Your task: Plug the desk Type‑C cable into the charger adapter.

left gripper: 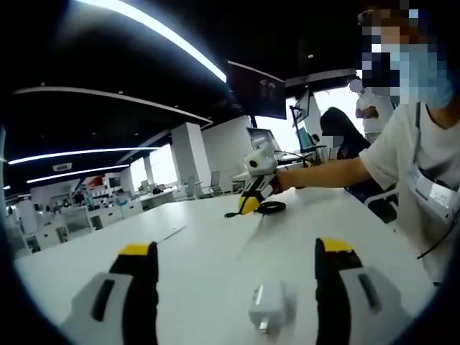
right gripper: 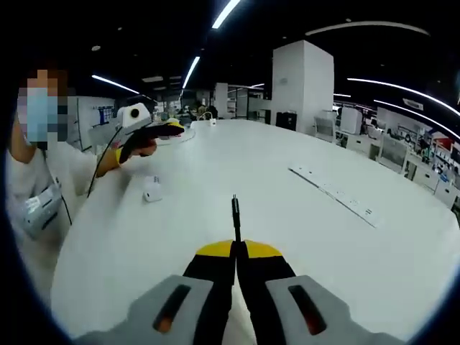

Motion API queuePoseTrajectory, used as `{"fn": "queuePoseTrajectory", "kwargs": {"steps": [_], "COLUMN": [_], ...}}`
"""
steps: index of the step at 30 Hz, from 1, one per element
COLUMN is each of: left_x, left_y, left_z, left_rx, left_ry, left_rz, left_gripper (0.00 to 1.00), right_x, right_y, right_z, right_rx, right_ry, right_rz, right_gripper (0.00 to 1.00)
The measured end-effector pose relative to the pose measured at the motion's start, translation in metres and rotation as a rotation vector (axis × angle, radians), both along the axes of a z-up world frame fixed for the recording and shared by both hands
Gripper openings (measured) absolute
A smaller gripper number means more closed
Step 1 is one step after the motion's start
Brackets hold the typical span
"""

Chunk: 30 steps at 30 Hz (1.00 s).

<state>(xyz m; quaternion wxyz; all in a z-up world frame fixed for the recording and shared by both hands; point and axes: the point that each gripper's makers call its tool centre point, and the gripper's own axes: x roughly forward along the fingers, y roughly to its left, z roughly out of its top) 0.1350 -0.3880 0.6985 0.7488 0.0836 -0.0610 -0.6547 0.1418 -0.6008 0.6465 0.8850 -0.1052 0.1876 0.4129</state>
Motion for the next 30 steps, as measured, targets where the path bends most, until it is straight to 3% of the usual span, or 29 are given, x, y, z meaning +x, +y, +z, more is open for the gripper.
{"fn": "queuePoseTrajectory", "kwargs": {"steps": [5, 13, 19, 30], "left_x": [-0.001, -0.004, -0.006, -0.011], "left_y": [0.0, -0.001, -0.002, -0.003], "left_z": [0.0, 0.001, 0.0, 0.0], "left_rx": [0.001, 0.002, 0.0, 0.004], "left_ry": [0.0, 0.001, 0.013, 0.007], "left_rz": [-0.005, -0.013, -0.024, -0.03], "left_gripper": [0.91, 0.91, 0.91, 0.91], "right_x": [-0.018, -0.037, -0.046, -0.062], "right_y": [0.019, 0.041, 0.048, 0.058], "right_z": [0.008, 0.005, 0.0, 0.0], "right_rx": [0.023, 0.0, -0.043, -0.036], "right_ry": [-0.027, -0.037, -0.037, -0.042], "right_rz": [0.033, 0.078, 0.091, 0.101], "right_gripper": [0.03, 0.03, 0.03, 0.03]}}
